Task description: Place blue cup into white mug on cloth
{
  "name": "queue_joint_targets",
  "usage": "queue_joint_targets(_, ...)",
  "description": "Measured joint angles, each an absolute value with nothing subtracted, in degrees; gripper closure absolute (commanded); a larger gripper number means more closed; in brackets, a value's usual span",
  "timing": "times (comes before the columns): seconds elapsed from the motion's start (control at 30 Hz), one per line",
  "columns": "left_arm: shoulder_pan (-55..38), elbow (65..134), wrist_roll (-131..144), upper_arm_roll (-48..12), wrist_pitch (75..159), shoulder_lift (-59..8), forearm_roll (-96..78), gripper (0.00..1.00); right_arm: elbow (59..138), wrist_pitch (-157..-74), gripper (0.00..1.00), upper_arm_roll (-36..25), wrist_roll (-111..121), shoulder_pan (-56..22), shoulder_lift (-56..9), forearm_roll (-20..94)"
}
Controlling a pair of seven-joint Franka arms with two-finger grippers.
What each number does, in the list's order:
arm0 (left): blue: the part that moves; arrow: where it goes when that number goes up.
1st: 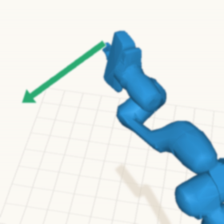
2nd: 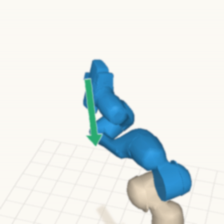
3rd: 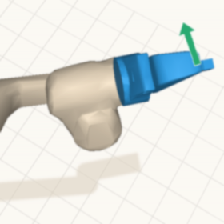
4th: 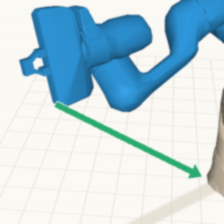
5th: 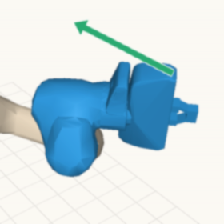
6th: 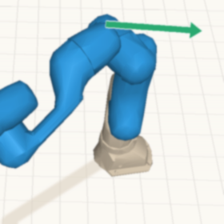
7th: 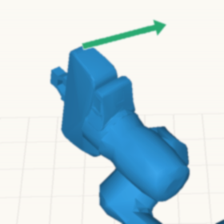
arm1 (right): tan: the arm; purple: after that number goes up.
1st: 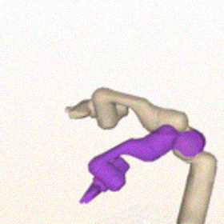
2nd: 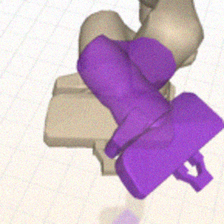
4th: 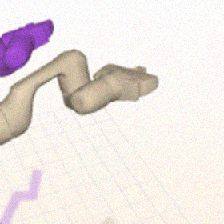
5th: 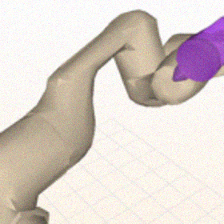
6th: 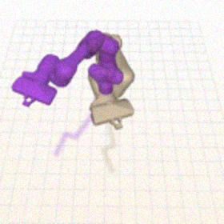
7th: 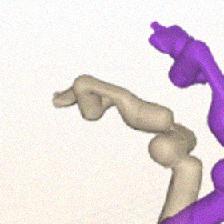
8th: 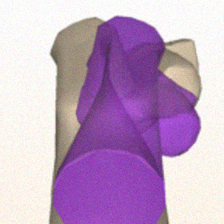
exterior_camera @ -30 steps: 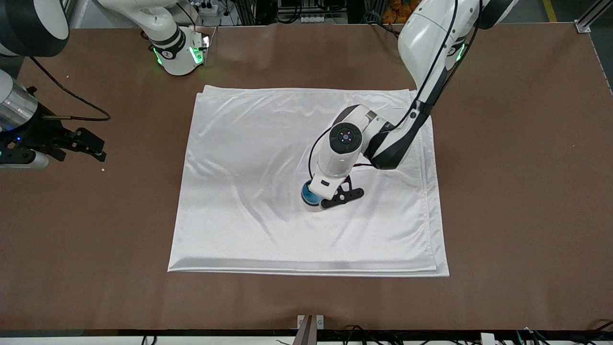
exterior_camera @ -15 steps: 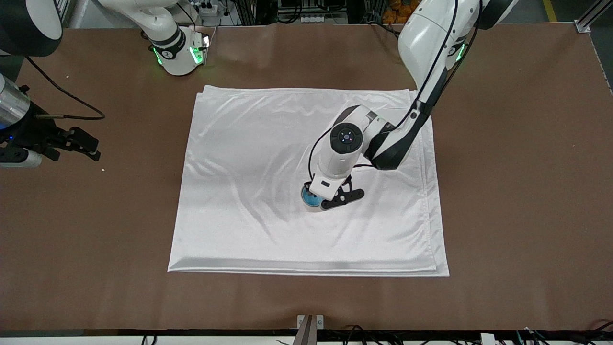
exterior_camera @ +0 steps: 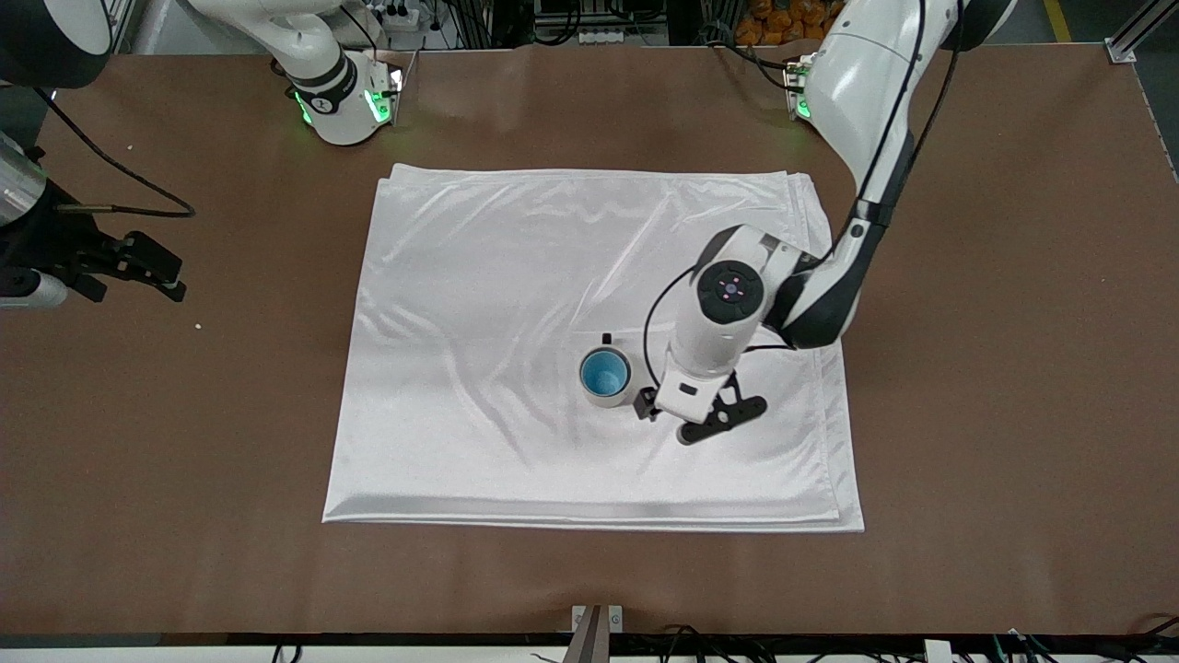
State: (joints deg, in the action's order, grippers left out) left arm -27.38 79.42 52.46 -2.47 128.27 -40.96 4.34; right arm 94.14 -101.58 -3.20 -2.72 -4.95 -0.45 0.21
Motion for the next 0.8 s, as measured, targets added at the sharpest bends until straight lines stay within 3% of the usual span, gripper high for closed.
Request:
queue_joint_targets(0.5,-10.63,79.42,28.62,-2.09,125.88,-39.12,4.36,0.00,94.13,-97.36,0.00,-3.02,-2.55,-4.95,0.97,0.21)
queue_joint_targets(0.8,-6.54,79.45,20.87,-2.15,125.85,-39.11,4.36,0.00,94.12,-95.20,0.00,-2.98,0.07,-4.95,1.73,0.21)
